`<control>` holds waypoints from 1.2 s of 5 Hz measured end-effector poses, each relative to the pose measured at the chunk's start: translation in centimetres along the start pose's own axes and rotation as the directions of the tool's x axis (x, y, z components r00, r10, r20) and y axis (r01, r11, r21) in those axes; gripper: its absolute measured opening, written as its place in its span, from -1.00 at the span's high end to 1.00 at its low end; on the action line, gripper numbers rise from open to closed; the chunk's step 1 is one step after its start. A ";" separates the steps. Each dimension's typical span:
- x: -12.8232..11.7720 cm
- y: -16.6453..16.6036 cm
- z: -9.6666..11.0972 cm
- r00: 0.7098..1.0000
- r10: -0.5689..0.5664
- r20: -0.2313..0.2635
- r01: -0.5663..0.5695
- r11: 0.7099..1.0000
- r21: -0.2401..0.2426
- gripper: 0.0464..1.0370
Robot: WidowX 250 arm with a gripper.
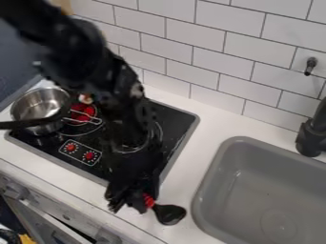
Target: Move the red spoon onto the right burner
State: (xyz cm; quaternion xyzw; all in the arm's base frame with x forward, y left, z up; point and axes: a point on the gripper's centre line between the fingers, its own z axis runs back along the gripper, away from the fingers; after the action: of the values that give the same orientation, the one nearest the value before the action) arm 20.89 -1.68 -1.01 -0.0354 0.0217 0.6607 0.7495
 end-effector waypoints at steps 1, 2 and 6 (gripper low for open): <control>0.0 -1.2 0.3 1.000 -0.012 -0.001 0.012 1.000 -0.024 0.46; 0.1 -2.5 0.8 1.000 -0.022 -0.012 0.021 0.999 -0.046 0.46; 5.7 -9.4 0.9 0.997 0.068 0.030 -0.065 0.994 -0.090 0.46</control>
State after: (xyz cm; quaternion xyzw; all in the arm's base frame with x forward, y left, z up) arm 30.95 2.90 -0.32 -0.0569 -0.0191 0.6861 0.7250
